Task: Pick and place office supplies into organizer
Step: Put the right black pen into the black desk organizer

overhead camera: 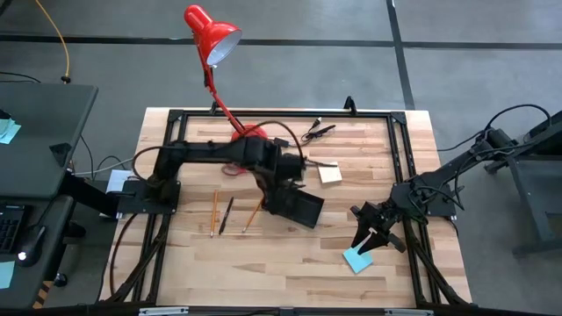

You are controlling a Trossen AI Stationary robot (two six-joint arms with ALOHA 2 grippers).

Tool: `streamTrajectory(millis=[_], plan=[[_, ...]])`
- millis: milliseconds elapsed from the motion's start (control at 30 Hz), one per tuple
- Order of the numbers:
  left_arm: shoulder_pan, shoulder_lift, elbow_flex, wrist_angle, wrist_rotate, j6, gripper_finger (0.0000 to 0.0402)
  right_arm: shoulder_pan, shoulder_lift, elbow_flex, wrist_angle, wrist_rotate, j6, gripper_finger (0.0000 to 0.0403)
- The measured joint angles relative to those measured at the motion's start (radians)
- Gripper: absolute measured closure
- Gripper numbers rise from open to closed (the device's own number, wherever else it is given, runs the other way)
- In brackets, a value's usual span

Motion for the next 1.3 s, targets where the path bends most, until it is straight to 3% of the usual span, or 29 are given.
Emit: streamTrajectory(millis=[433,600,767,933,1067,1167,1300], plan=[[0.088,-0.033,-0.009,0.0,0.009,0.124,0.0401,0.023,0.0,0.0,-0.003,0.016,0.006,0.0286],[0.085,-0.068,-0.005,-0.001,-0.049,0.084,0.0401,0.036,0.0,0.0,-0.004,0.025,0.015,0.0286],[0.067,-0.13,0.036,0.002,-0.192,0.065,0.0401,0.036,0.0,0.0,-0.003,0.065,0.008,0.0286],[0.024,-0.242,0.037,0.017,-0.421,-0.02,0.0401,0.026,-0.012,0.0,0.046,0.091,-0.014,0.0286],[-0.065,-0.334,0.038,0.184,-0.705,0.005,0.0401,0.01,-0.019,0.0,0.089,0.115,-0.027,0.0286],[-0.152,-0.395,0.038,0.38,-0.907,0.116,0.0401,-0.004,-0.019,0.0,0.087,0.125,-0.021,0.0286],[-0.218,-0.433,0.039,0.685,-0.973,0.36,0.0401,-0.021,-0.019,0.0,0.085,0.127,-0.015,0.0286]])
